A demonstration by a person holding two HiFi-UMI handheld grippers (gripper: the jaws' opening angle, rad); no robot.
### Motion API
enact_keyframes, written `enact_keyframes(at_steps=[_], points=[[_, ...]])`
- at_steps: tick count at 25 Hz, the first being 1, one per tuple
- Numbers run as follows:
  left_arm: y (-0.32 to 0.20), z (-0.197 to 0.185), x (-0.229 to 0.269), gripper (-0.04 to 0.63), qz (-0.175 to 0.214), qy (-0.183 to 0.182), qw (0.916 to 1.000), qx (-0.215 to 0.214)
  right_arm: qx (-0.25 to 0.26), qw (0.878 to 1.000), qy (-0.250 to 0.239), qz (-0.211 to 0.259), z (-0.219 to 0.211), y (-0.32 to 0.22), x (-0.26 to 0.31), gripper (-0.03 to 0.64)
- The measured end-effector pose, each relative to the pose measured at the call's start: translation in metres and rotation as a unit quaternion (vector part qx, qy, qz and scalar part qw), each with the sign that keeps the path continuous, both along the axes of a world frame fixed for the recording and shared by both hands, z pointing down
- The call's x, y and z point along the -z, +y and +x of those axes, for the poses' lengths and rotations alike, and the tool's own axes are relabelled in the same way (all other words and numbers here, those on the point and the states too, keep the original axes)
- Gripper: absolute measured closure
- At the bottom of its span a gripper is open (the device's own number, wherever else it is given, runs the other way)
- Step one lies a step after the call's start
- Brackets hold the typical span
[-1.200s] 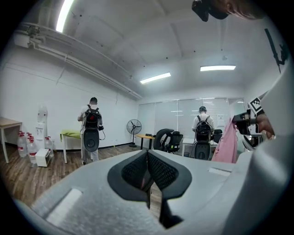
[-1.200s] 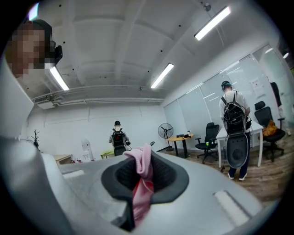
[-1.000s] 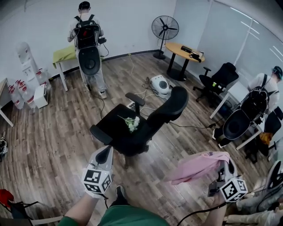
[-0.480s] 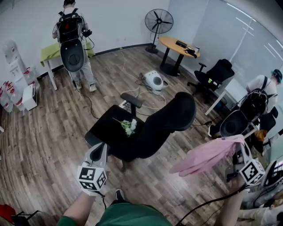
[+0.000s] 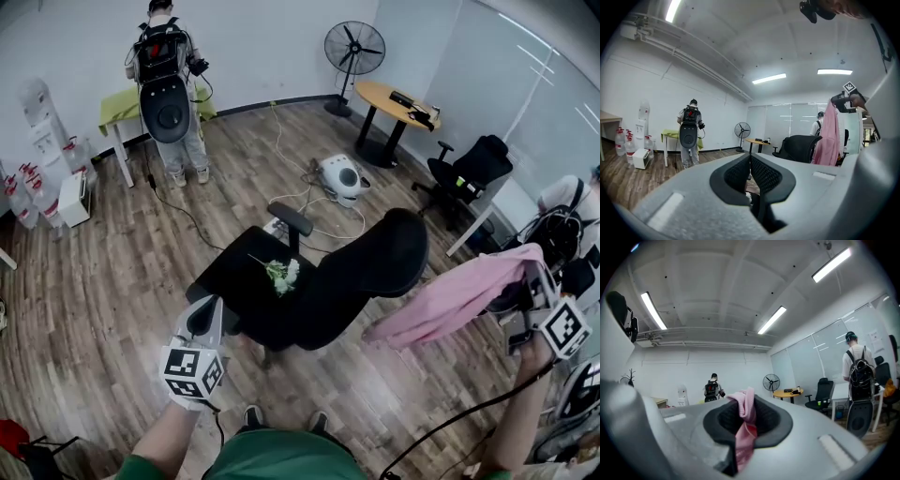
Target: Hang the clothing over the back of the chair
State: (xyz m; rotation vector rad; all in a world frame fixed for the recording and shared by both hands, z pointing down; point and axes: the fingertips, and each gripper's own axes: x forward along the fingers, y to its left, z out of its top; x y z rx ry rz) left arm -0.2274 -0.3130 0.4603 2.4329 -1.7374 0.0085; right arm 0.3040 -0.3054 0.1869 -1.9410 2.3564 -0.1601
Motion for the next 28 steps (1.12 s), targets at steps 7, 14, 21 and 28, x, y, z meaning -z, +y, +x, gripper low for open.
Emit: enact_keyframes(at_steps=[7,14,21,28], points=[[-0.011,0.036,0.041,0.583,0.026,0.005,0.9996,0.012,0.071,0.997,-0.018,0.004,-0.013,-0.073,0.035,0.588],[0.010,0.033,0.044,0.583,0.028,0.006,0.9985,0.047,0.084,0.996,-0.008,0.008,-0.040,-0.136,0.082,0.586],[0.039,-0.020,0.014,0.583,0.005,0.014,0.9941,0.107,0.143,0.990,0.016,-0.012,-0.131,-0.193,0.069,0.586],[0.055,-0.066,0.006,0.583,-0.003,0.023,0.9906,0.135,0.181,0.981,0.038,-0.059,-0.208,-0.221,0.013,0.584]])
